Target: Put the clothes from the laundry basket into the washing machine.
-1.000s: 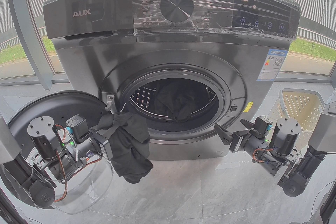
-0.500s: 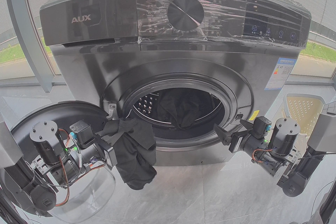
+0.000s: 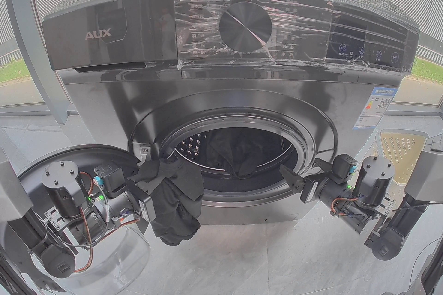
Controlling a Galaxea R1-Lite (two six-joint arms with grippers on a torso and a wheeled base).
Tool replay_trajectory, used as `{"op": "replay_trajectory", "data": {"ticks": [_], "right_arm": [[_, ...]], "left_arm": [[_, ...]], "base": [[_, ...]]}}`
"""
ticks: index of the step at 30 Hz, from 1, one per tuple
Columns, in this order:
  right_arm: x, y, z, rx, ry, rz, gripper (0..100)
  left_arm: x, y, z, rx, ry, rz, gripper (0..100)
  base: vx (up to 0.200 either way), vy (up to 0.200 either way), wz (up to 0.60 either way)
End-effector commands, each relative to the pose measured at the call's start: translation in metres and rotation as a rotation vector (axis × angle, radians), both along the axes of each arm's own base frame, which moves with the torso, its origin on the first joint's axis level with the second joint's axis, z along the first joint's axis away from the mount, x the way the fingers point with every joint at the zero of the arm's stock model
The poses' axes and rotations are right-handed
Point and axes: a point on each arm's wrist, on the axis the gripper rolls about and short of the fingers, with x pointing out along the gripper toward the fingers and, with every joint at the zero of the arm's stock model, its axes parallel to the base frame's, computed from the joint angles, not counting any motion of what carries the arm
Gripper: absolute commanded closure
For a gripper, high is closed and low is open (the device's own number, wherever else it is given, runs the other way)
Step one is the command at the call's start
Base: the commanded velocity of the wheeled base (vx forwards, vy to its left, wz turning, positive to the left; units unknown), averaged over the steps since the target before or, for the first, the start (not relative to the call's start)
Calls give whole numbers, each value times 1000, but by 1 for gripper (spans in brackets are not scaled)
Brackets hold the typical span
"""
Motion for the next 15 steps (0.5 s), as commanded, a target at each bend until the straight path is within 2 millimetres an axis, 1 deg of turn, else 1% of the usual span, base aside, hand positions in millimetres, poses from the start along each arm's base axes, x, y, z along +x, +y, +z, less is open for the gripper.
{"op": "replay_trajectory", "data": {"ticks": [1,15], "right_arm": [[0,0,0,0,0,-1,0],[0,0,0,0,0,-1,0]], "left_arm": [[0,0,-1,2,4,0,100],[0,-1,-5,9,19,-5,100]], "base": [[0,0,0],[0,0,0]]}}
